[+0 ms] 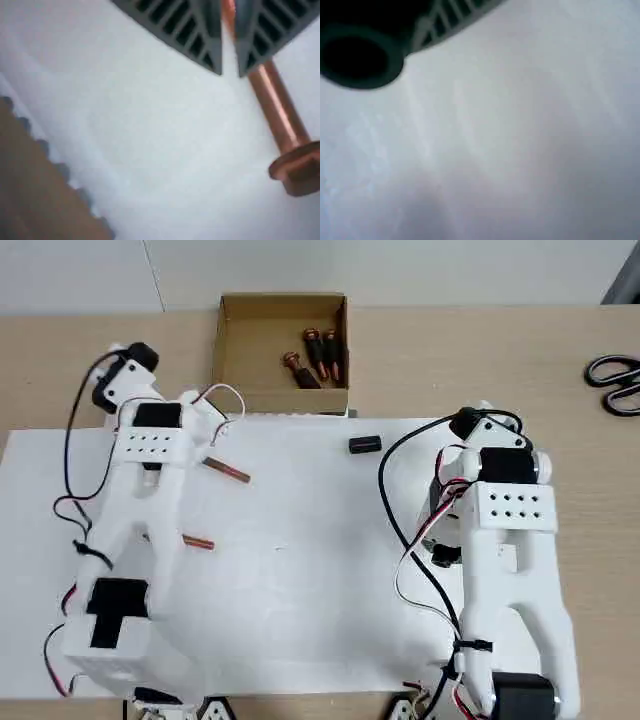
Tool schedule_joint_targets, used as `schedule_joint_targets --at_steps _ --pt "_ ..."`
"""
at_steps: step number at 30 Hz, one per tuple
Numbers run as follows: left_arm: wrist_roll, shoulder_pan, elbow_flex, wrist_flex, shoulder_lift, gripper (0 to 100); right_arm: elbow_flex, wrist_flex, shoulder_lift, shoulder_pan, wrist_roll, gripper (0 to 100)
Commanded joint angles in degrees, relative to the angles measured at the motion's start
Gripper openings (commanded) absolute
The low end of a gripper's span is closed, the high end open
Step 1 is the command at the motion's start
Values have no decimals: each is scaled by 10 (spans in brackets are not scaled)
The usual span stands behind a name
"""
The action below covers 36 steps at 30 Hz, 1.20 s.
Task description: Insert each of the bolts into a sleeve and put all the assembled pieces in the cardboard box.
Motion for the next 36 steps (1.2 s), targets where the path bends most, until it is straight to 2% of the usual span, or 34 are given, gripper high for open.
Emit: schedule_joint_targets --at_steps 1,5,13,20,25,36 --pt "3 4 -26 -13 5 51 -3 -1 -21 7 4 2" --pt "3 3 -26 -13 9 127 -3 -1 -21 7 4 2" --pt "3 1 -26 -56 54 126 -3 -2 -21 7 4 2" --pt "3 -8 -34 -51 76 126 -3 -2 -21 28 4 2" --pt "3 -17 -65 4 51 126 -3 0 -21 51 5 2" --pt "4 -4 -98 95 16 127 -3 -5 -21 48 5 2"
